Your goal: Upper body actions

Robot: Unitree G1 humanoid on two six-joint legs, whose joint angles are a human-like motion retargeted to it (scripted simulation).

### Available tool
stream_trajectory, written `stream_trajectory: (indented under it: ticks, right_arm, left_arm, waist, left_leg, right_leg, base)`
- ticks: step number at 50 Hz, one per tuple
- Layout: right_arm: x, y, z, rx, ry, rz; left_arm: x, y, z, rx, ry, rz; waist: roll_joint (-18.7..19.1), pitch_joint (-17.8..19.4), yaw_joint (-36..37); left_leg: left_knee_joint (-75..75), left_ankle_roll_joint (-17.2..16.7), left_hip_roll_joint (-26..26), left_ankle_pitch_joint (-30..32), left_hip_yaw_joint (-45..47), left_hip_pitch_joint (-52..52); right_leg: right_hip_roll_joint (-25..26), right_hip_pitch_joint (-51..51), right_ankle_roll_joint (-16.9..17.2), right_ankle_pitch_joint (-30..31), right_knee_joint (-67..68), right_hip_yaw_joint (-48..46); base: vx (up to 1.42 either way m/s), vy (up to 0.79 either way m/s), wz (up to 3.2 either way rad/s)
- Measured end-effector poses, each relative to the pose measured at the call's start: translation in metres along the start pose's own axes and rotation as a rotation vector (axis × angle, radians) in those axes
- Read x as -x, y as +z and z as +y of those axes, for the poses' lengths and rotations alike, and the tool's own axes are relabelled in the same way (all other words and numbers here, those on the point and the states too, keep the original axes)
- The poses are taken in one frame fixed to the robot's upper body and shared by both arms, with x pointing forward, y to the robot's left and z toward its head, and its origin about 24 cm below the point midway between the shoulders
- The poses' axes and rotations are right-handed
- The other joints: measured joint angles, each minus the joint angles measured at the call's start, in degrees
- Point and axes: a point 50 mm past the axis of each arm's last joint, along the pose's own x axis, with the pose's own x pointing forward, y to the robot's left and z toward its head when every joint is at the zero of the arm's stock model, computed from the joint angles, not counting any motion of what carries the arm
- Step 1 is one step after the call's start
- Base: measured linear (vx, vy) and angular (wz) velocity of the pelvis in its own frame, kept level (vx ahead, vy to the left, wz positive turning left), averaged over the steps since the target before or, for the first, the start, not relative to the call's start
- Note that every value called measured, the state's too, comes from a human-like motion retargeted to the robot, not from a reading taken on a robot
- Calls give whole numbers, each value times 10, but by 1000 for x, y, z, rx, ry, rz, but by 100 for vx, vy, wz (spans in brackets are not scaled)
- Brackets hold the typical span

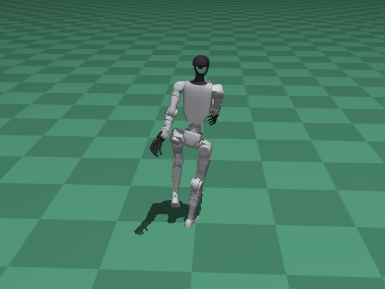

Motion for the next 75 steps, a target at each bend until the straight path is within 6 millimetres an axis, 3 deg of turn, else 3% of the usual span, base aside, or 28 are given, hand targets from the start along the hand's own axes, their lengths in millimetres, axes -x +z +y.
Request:
stream_trajectory:
  ticks: [3, 7, 10, 14, 17, 18, 20, 21, 25, 27, 30, 32, 35, 37, 38, 40, 42, 44, 48, 51, 55, 60, 65, 67, 69, 70, 72, 75]
  right_arm:
    - [0, 24, -13, -8, -74, -110]
    - [2, -5, -10, 14, -60, -52]
    - [12, -68, 15, 7, 15, 141]
    - [75, -197, 64, -12, 176, 629]
    - [164, -282, 88, 12, 286, 1068]
    - [199, -305, 94, 4, 316, 1208]
    - [272, -338, 109, 12, 415, 1450]
    - [307, -347, 117, 9, 472, 1552]
    - [430, -352, 157, -39, 671, 1836]
    - [475, -345, 170, -67, 729, 1914]
    - [517, -336, 176, -135, 766, 2003]
    - [525, -334, 172, -168, 742, 2059]
    - [510, -342, 161, -167, 665, 2055]
    - [479, -351, 150, -119, 603, 1978]
    - [459, -356, 144, -87, 573, 1933]
    - [409, -361, 129, -18, 509, 1824]
    - [344, -358, 116, 50, 424, 1649]
    - [266, -338, 103, 82, 316, 1423]
    - [107, -235, 63, 61, 129, 854]
    - [33, -125, 37, 32, 119, 450]
    - [1, -11, 8, 7, 99, 53]
    - [3, 39, -28, 4, -73, -199]
    - [4, -1, -16, 21, -56, -94]
    - [8, -44, 6, 30, 32, 46]
    - [22, -99, 30, 40, 118, 231]
    - [34, -129, 41, 47, 158, 335]
    - [72, -194, 61, 74, 218, 596]
    - [157, -278, 81, 115, 323, 1064]
  left_arm:
    - [-6, -18, 0, 1, -9, 37]
    - [-4, -22, 9, -16, 14, 81]
    - [9, -6, 40, 13, 67, 55]
    - [49, 54, 86, 101, 185, -143]
    - [116, 124, 124, 139, 267, -419]
    - [146, 145, 138, 127, 325, -521]
    - [210, 182, 161, 113, 435, -758]
    - [245, 197, 169, 105, 490, -872]
    - [379, 223, 182, 71, 700, -1297]
    - [426, 218, 186, 84, 788, -1443]
    - [472, 205, 190, 113, 905, -1592]
    - [483, 200, 192, 140, 957, -1640]
    - [473, 200, 195, 174, 975, -1636]
    - [443, 207, 195, 160, 944, -1560]
    - [421, 210, 194, 145, 921, -1500]
    - [368, 216, 190, 98, 854, -1340]
    - [300, 210, 183, 41, 764, -1116]
    - [230, 191, 171, -35, 679, -848]
    - [124, 118, 144, -133, 521, -330]
    - [65, 67, 103, -88, 392, -108]
    - [19, 27, 33, -34, 125, -13]
    - [-2, -18, 17, 2, 77, 73]
    - [0, -24, 29, 27, 103, 109]
    - [7, -12, 40, 52, 123, 71]
    - [18, 9, 55, 67, 164, 5]
    - [25, 20, 64, 70, 190, -32]
    - [50, 56, 88, 88, 275, -140]
    - [115, 119, 131, 143, 457, -387]
  waist:
    - [-6, 1, -8]
    - [6, -8, -19]
    - [26, -10, -15]
    - [67, -17, -26]
    - [82, -9, 3]
    - [86, -18, -58]
    - [95, -4, -65]
    - [96, -1, -79]
    - [117, -3, -119]
    - [124, -8, -138]
    - [129, -6, -139]
    - [124, -9, -125]
    - [117, -23, -99]
    - [117, -35, -88]
    - [118, -40, -87]
    - [120, -47, -89]
    - [110, -52, -64]
    - [95, -45, -50]
    - [59, -10, -75]
    - [37, 8, -95]
    - [22, 8, -72]
    - [5, 1, -44]
    - [25, -3, -52]
    - [49, -5, -53]
    - [64, -13, -63]
    - [73, -19, -78]
    - [82, -19, -91]
    - [91, -4, -73]
  left_leg:
    - [-10, 6, -10, -4, -8, 18]
    - [-153, 3, -32, 13, -47, 119]
    - [-354, 6, -33, 63, -72, 234]
    - [-563, 70, -22, -114, -54, 367]
    - [-605, 126, -34, -97, -25, 343]
    - [-646, 108, -36, -100, -106, 381]
    - [-655, 113, -35, -95, -125, 385]
    - [-666, 117, -40, -90, -145, 391]
    - [-681, 119, -34, -73, -209, 382]
    - [-679, 115, -30, -70, -224, 375]
    - [-672, 111, -25, -72, -220, 376]
    - [-672, 109, -30, -77, -206, 380]
    - [-671, 107, -39, -86, -180, 385]
    - [-667, 105, -42, -94, -170, 387]
    - [-663, 104, -42, -98, -168, 389]
    - [-649, 97, -44, -107, -167, 392]
    - [-621, 85, -47, -115, -133, 390]
    - [-564, 54, -47, -81, -107, 375]
    - [-358, -44, -39, 82, -111, 260]
    - [-195, -44, -35, 48, -88, 169]
    - [-38, -47, -12, -3, -59, 68]
    - [-60, -30, -27, -12, -82, 75]
    - [-309, 10, -46, 26, -133, 218]
    - [-455, 22, -40, 57, -134, 290]
    - [-551, 62, -44, -66, -118, 348]
    - [-580, 71, -20, -120, -80, 373]
    - [-624, 111, -38, -126, -99, 386]
    - [-659, 103, -27, -105, -112, 388]
  right_leg:
    - [-1, 0, -2, -4, 6, 3]
    - [13, 11, -2, -18, 7, -14]
    - [38, 19, -7, -30, 21, -20]
    - [68, 7, -2, -27, 90, -54]
    - [58, -63, 44, 87, 238, -15]
    - [15, -101, 85, 117, 314, -45]
    - [41, -171, 144, 196, 406, 30]
    - [45, -200, 159, 169, 450, 45]
    - [-5, -309, 183, 77, 618, 7]
    - [-26, -338, 178, 60, 661, -19]
    - [-20, -343, 170, 63, 679, -25]
    - [-6, -323, 168, 82, 651, -17]
    - [24, -264, 146, 114, 557, 8]
    - [44, -206, 114, 142, 448, 22]
    - [46, -172, 97, 169, 380, 18]
    - [74, -104, 56, 91, 239, 5]
    - [46, -21, 2, -32, 138, -150]
    - [60, 7, -19, -32, 64, -124]
    - [25, 12, 9, -19, 39, -52]
    - [5, 18, 7, -9, 22, -78]
    - [-6, 10, 16, -2, 17, -70]
    - [-11, 7, 22, -4, 19, -73]
    - [17, 20, 20, -17, 23, -89]
    - [49, 25, 15, -26, 32, -88]
    - [62, 24, 13, -35, 48, -101]
    - [65, 22, 15, -41, 60, -117]
    - [61, 10, 24, -23, 99, -124]
    - [23, -41, 86, 72, 231, -133]
  base:
    - [2, 0, 33]
    - [13, 5, 35]
    - [16, 8, -16]
    - [15, 15, 34]
    - [-8, 18, -10]
    - [-15, 12, 268]
    - [-10, 6, 177]
    - [-6, 3, 91]
    - [-2, 4, 131]
    - [4, 0, 66]
    - [6, 1, -12]
    - [6, 2, -62]
    - [12, -1, -73]
    - [18, -4, -47]
    - [20, -3, -21]
    - [19, -3, -31]
    - [17, -15, -92]
    - [-2, -17, -74]
    - [-23, -13, 28]
    - [-10, -5, 3]
    - [1, -1, -48]
    - [10, -2, 19]
    - [14, 6, 18]
    - [21, 16, -22]
    - [22, 16, 33]
    - [19, 19, 89]
    - [8, 26, 78]
    - [-12, 17, -1]
